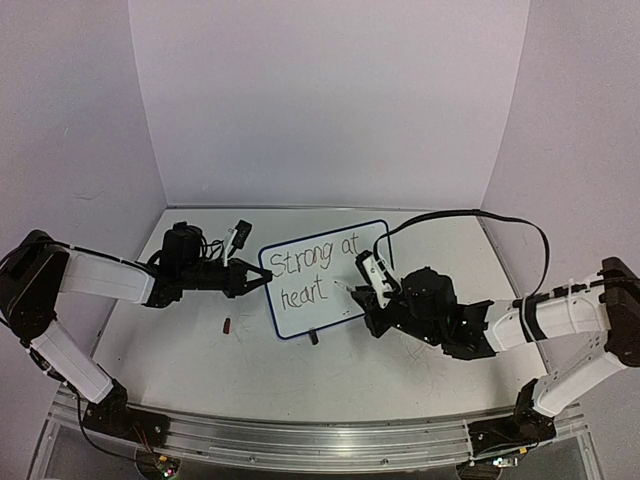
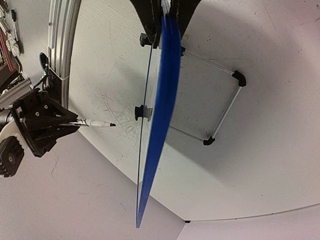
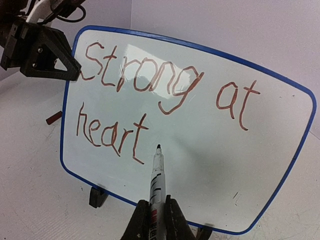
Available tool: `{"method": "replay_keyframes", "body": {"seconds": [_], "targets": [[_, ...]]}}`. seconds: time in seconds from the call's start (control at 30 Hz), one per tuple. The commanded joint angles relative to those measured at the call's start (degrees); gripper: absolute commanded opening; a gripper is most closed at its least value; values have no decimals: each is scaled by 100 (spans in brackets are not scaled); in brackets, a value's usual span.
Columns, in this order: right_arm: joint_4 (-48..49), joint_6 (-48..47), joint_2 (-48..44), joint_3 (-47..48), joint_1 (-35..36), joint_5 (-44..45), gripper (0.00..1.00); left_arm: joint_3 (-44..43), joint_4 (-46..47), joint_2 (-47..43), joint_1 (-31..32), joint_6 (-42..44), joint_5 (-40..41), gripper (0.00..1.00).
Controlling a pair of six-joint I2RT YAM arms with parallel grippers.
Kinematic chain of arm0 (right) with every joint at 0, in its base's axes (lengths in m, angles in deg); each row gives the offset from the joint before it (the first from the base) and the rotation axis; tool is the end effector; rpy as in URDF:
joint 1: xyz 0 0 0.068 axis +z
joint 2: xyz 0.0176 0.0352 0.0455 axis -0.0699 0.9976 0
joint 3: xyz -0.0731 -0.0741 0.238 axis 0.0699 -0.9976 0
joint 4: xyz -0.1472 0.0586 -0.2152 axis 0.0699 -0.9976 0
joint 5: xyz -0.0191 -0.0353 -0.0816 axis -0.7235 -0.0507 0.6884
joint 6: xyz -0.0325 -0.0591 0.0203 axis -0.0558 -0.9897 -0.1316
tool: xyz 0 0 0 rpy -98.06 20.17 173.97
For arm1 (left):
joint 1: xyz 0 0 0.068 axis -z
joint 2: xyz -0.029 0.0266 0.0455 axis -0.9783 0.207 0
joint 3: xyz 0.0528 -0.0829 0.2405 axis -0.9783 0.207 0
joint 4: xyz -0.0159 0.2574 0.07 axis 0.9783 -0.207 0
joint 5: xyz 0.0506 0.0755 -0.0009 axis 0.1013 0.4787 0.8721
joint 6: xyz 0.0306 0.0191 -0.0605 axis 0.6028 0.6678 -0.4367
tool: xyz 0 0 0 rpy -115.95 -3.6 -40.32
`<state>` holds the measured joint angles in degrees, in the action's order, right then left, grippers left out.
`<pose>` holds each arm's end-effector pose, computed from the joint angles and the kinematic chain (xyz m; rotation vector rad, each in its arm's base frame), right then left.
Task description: Write a sentence on the whiteboard
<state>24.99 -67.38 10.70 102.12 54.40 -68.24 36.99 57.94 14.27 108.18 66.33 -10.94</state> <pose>0.1830 0.2759 0.1862 -0.8452 1.6922 0.4819 0.2693 -0.1970 0.1678 0.7426 1.9160 -1.1323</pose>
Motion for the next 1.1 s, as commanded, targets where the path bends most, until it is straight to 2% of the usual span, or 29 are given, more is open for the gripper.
{"method": "replay_keyframes", "body": {"seconds": [0.0, 0.1, 0.27, 0.67, 1.07], "targets": [[238, 88, 112, 171, 4, -48, 0, -103, -438, -47, -73, 276, 851, 0], [519, 119, -97, -161, 4, 182, 0, -92, -446, -66, -80, 282, 851, 0], [678, 93, -226, -379, 9, 72, 0, -80, -455, -46, -76, 299, 854, 0], [484, 260, 467, 198, -4, 371, 0, -121, -464, -12, -68, 301, 798, 0], [484, 453, 675, 255, -16, 621, 0, -172, -466, 44, -68, 342, 745, 0]]}}
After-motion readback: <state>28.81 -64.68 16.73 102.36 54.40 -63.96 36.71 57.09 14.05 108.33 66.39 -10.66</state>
